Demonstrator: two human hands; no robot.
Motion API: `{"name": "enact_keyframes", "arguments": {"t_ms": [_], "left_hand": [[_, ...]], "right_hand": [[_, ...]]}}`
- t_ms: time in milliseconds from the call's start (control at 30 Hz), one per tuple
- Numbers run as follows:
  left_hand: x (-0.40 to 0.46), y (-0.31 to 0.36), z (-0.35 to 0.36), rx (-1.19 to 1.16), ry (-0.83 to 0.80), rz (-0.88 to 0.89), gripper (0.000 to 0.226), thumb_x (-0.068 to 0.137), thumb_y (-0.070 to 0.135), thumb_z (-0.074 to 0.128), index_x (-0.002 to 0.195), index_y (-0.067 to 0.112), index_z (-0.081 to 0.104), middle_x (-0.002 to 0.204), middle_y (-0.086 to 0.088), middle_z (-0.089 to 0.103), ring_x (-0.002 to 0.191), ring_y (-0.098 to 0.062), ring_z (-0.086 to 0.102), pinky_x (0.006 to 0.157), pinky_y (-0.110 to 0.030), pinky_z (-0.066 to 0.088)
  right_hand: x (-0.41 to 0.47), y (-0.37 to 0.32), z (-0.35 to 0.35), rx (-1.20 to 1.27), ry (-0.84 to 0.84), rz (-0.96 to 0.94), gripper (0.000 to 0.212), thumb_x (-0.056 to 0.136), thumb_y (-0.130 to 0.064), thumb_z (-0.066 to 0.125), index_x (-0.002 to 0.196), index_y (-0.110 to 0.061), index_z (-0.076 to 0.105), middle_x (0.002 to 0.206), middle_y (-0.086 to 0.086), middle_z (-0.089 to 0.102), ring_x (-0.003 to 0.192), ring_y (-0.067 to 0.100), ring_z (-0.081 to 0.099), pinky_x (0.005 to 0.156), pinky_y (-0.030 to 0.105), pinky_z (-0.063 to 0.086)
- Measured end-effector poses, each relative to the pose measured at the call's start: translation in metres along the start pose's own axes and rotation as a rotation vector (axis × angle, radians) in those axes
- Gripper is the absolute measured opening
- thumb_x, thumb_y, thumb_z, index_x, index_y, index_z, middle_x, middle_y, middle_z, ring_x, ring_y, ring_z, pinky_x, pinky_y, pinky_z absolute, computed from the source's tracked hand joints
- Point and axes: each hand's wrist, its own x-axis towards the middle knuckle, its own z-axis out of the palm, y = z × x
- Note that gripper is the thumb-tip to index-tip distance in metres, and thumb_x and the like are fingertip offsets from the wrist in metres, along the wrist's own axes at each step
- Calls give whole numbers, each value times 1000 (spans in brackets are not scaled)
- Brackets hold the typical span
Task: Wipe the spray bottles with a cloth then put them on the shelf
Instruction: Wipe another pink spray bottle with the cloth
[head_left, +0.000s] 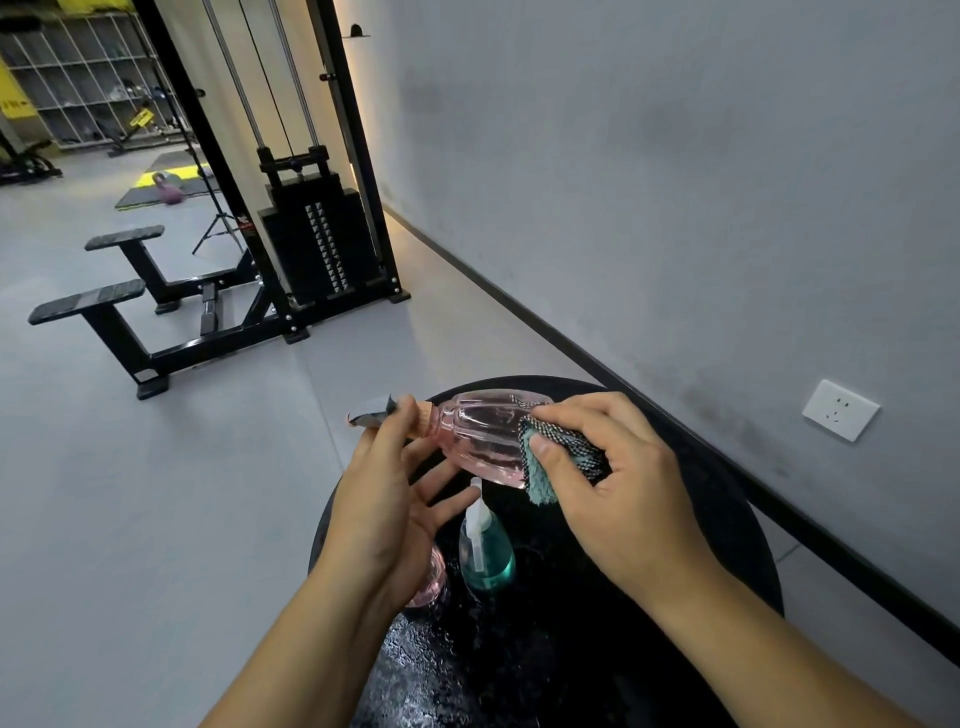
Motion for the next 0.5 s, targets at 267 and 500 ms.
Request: {"name": "enact_keyframes", "arguments": {"t_ms": [267,500], "left_hand": [[0,1,-5,-23,-42,15,18,106,30,63,112,13,61,113,-19,78,104,-42,78,91,-62,62],[-2,-7,-1,-10,-81,36,20,103,28,67,118,16,61,113,-15,79,105,-40,77,86,-56,65]], "right_hand": [[5,-2,-6,-1,-16,3,23,95,-20,72,117,-25,73,115,-20,61,114,4,63,94,24,55],[5,-10,5,-76,-31,-97,22,91,-19,78,112,-21,74,117,-12,59,113,2,59,95,11,48]]}}
